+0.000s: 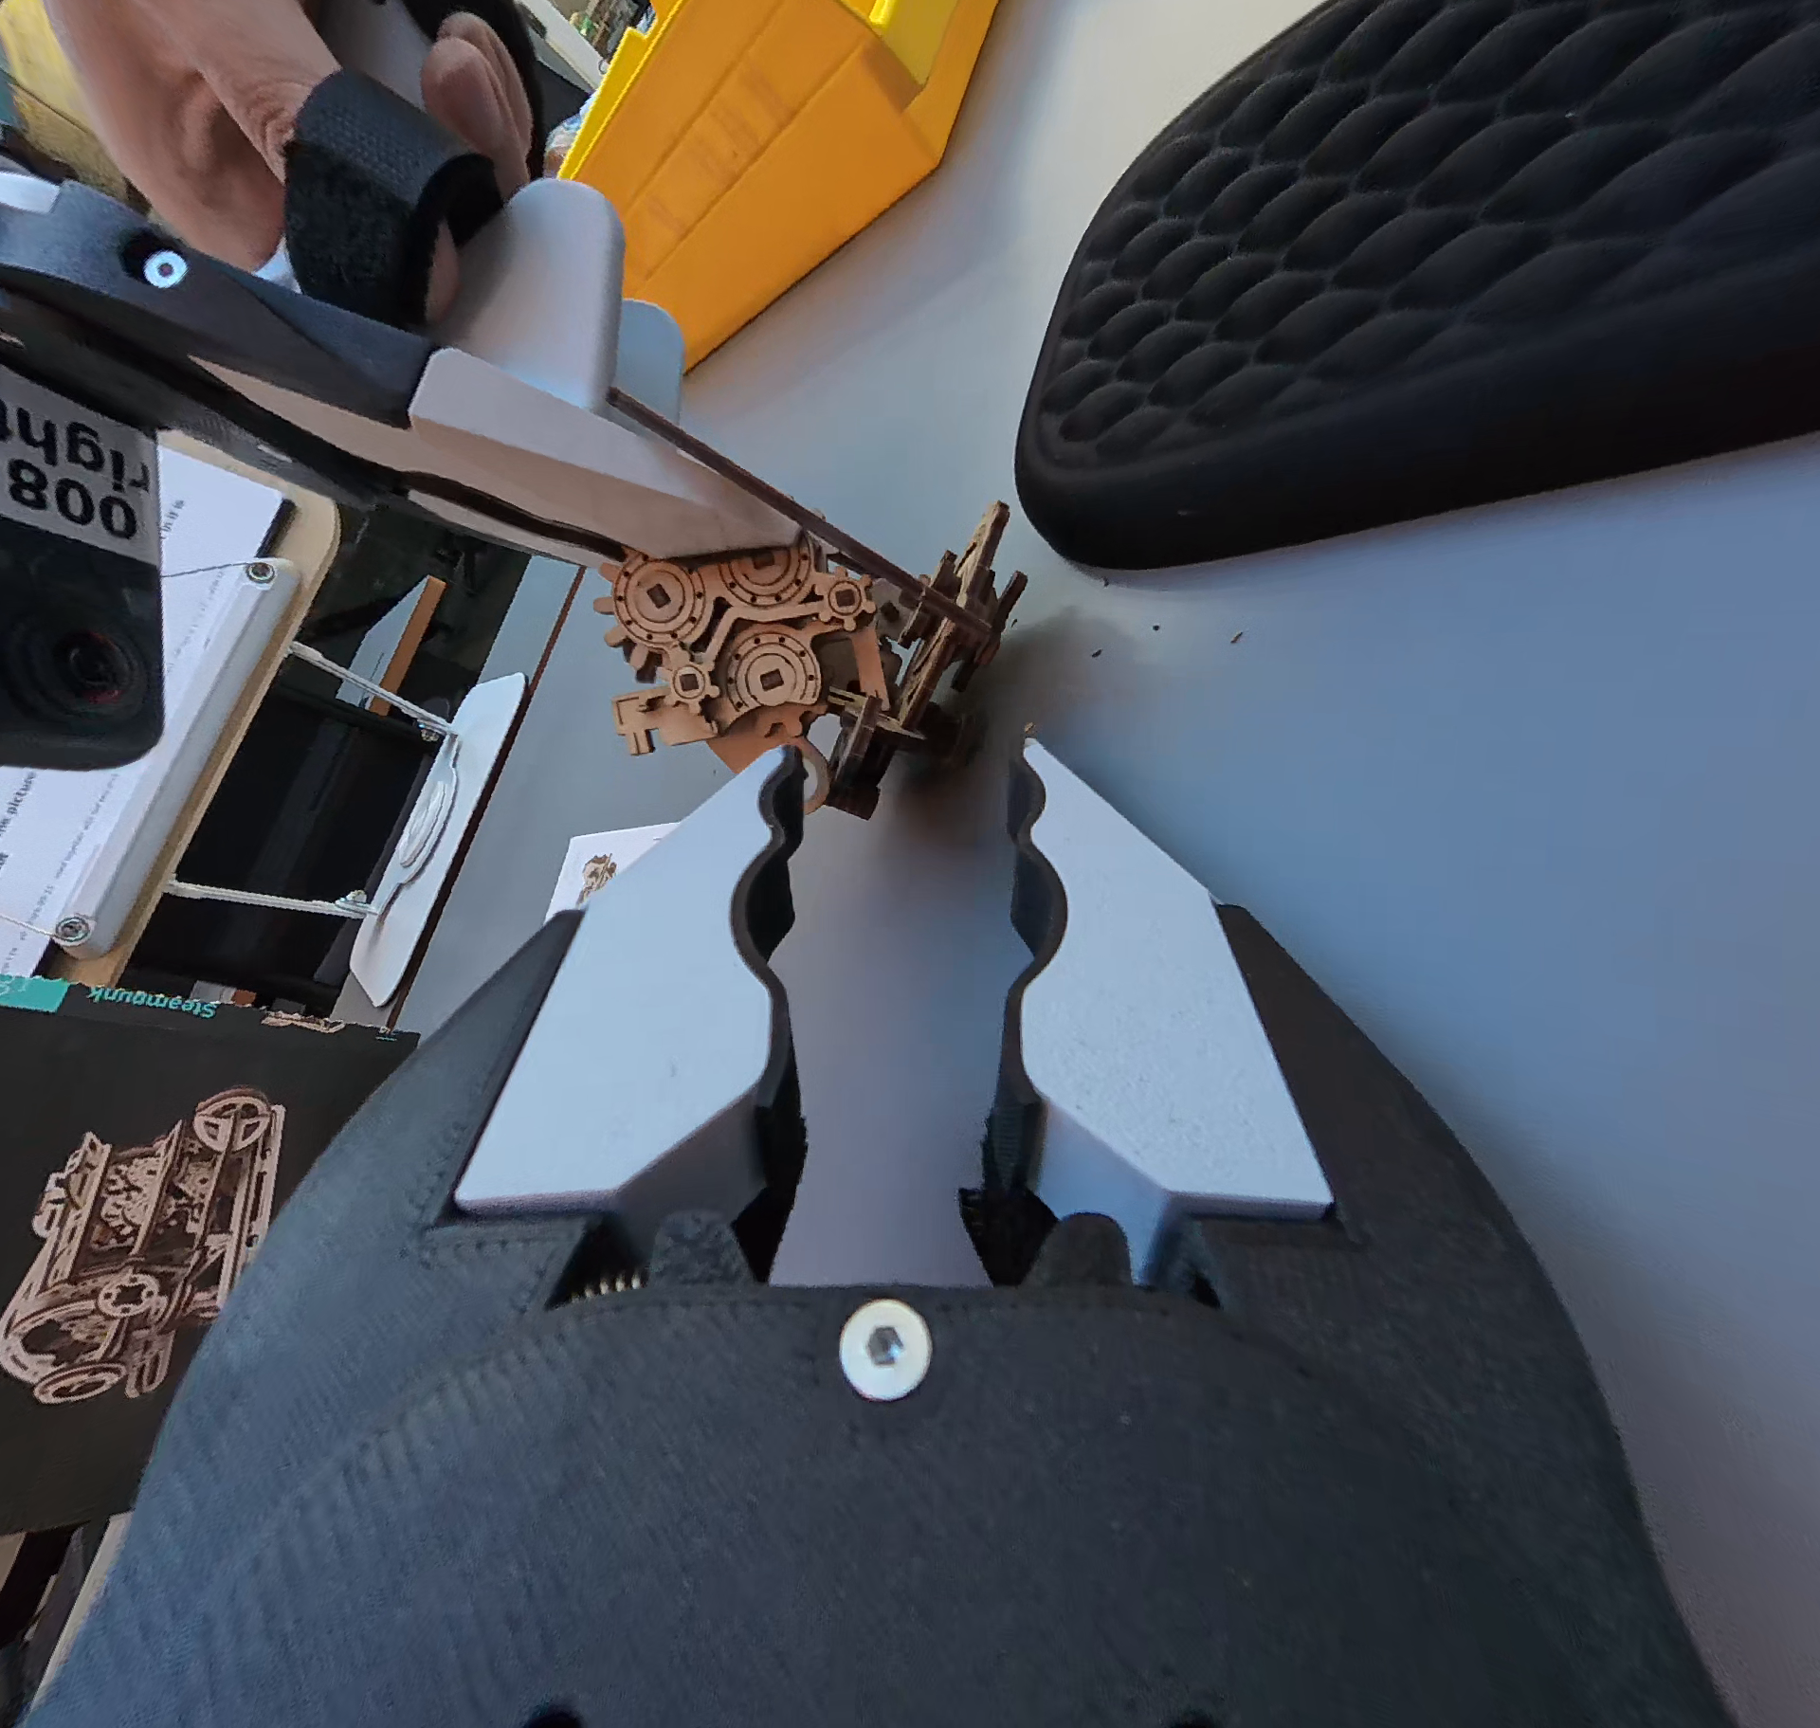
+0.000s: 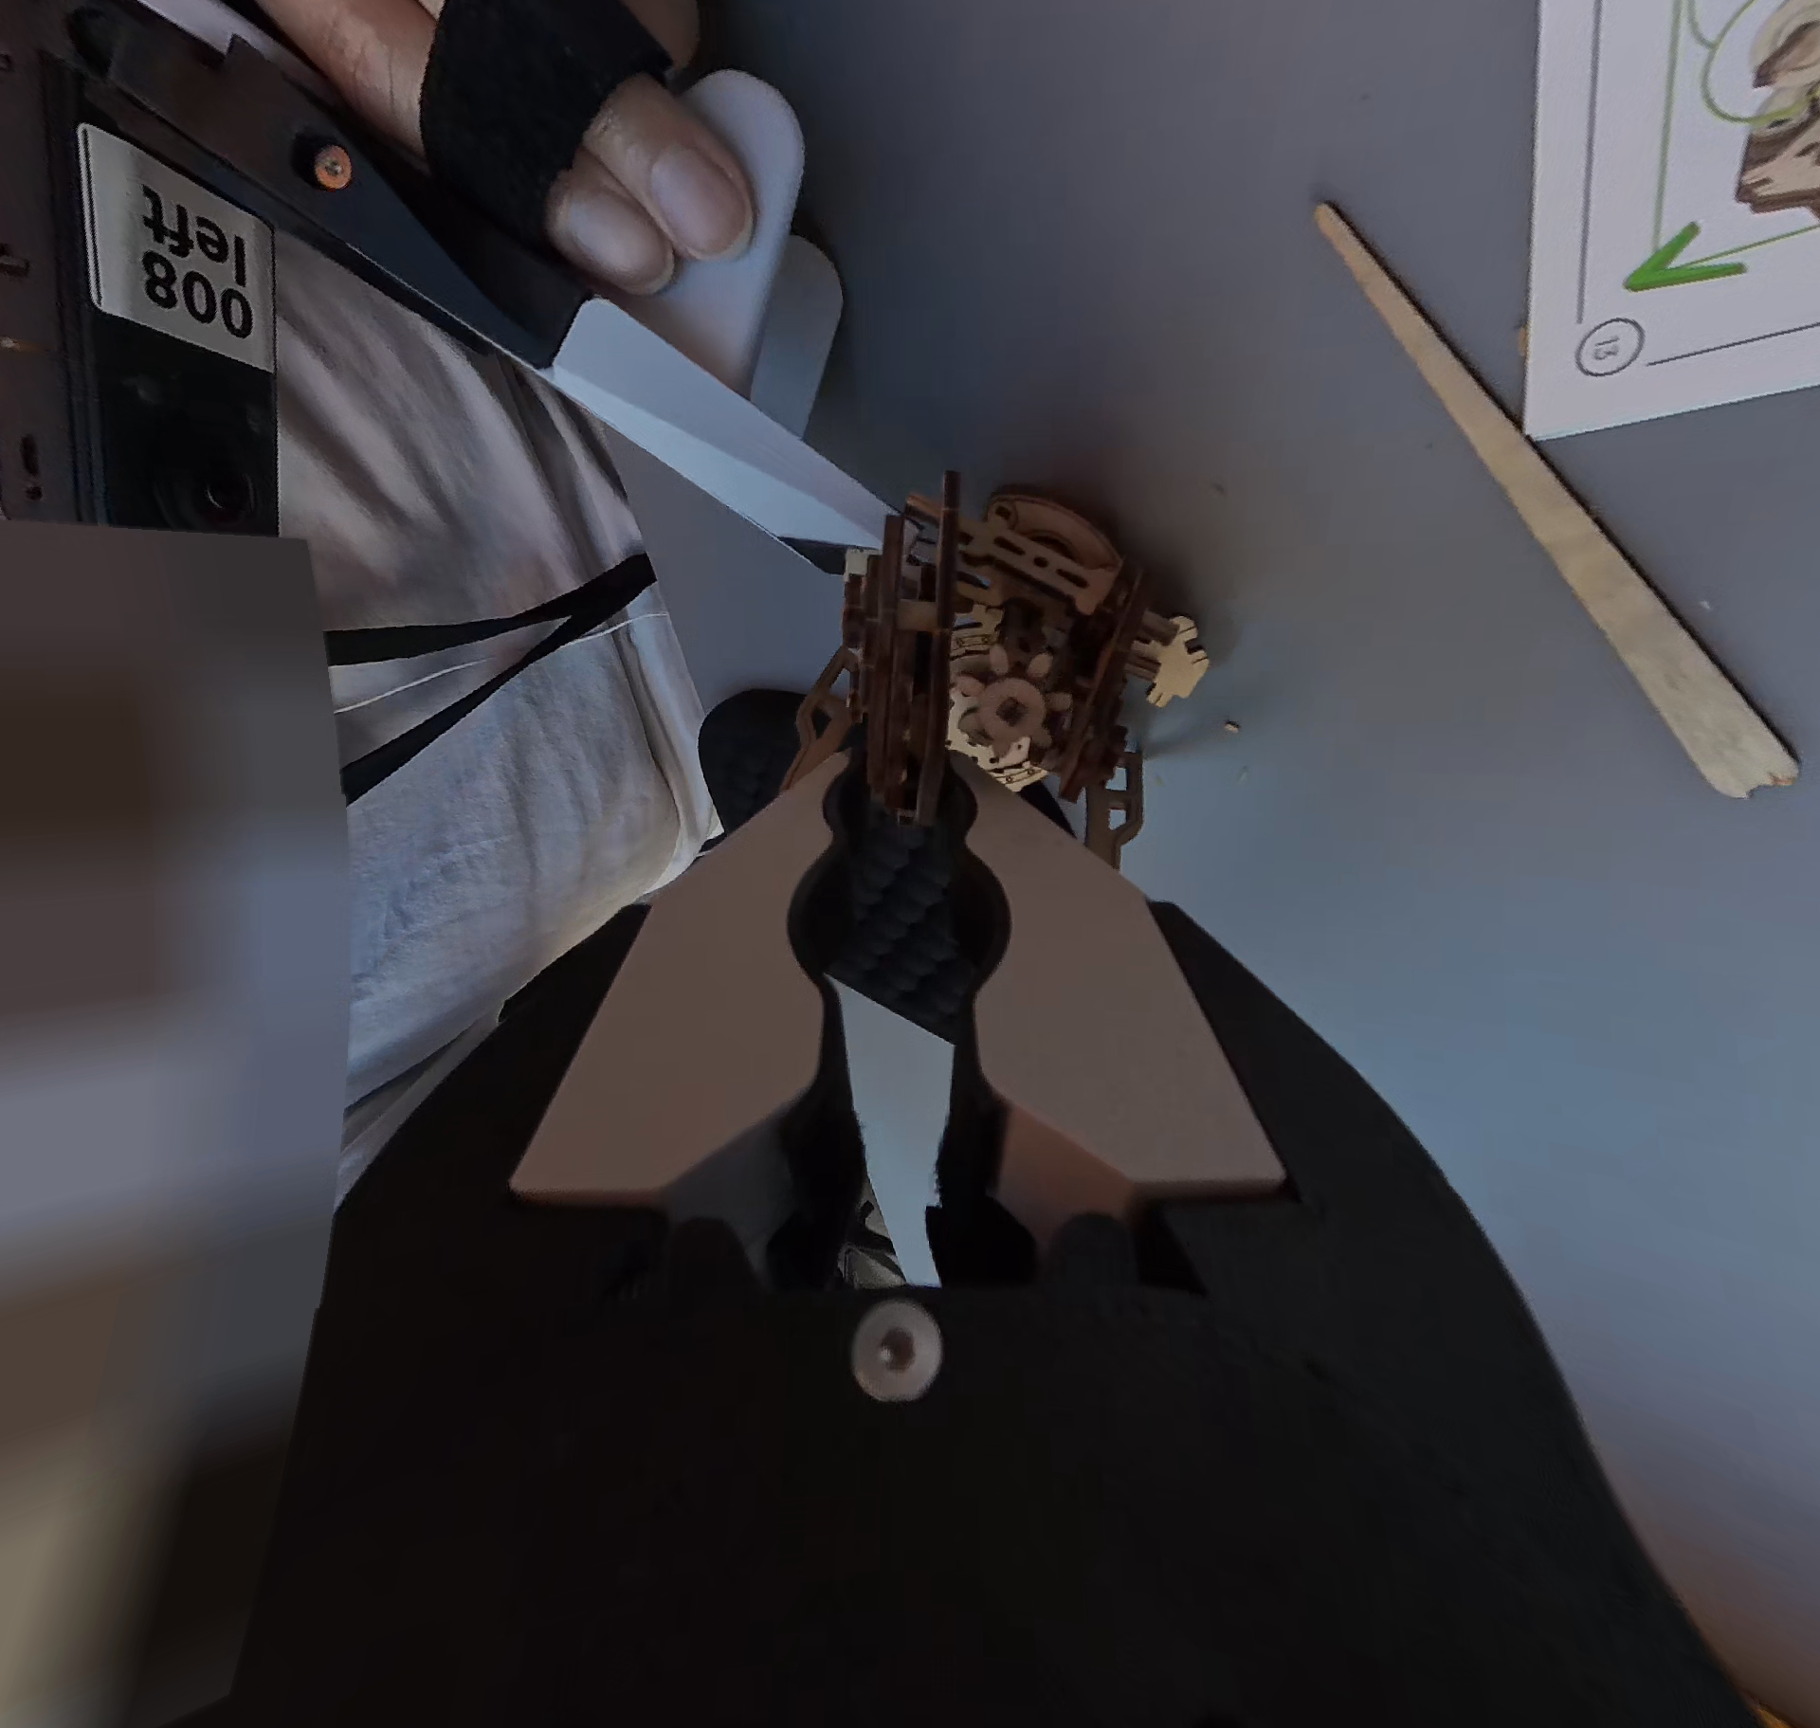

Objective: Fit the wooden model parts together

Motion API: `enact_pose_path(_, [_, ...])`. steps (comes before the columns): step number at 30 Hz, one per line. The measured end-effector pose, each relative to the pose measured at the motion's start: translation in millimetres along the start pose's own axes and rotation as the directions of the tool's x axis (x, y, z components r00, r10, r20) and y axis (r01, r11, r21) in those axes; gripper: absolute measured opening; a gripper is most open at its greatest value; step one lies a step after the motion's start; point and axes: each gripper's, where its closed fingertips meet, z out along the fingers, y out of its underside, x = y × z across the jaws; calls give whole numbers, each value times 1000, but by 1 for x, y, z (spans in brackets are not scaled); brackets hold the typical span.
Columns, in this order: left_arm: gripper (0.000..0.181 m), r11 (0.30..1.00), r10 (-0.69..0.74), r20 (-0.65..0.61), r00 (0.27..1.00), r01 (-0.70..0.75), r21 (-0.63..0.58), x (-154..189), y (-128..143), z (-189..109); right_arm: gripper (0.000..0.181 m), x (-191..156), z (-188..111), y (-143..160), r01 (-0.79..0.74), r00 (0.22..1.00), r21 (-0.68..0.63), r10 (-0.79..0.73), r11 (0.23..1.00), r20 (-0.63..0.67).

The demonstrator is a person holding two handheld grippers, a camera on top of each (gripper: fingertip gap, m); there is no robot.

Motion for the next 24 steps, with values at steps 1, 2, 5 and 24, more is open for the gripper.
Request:
enact_pose_path(1, [40,1000,-8,12,1000,8,14,-1,-2,-3,11,-1,1,-1,2,1000,9,-2,1000,-4])
enact_pose_path(2, [38,999,-23,26,999,22,39,-4,-6,-7,11,-1,1,-1,6,1000,14,-6,1000,-15])
enact_pose_path(5, [28,985,-115,83,990,103,136,-26,-16,-23,11,-2,4,-2,23,999,27,-22,999,-43])
enact_pose_path(24, [7,860,-475,-439,762,509,-48,-35,27,-3,11,1,6,-10,24,992,89,-13,996,-122])
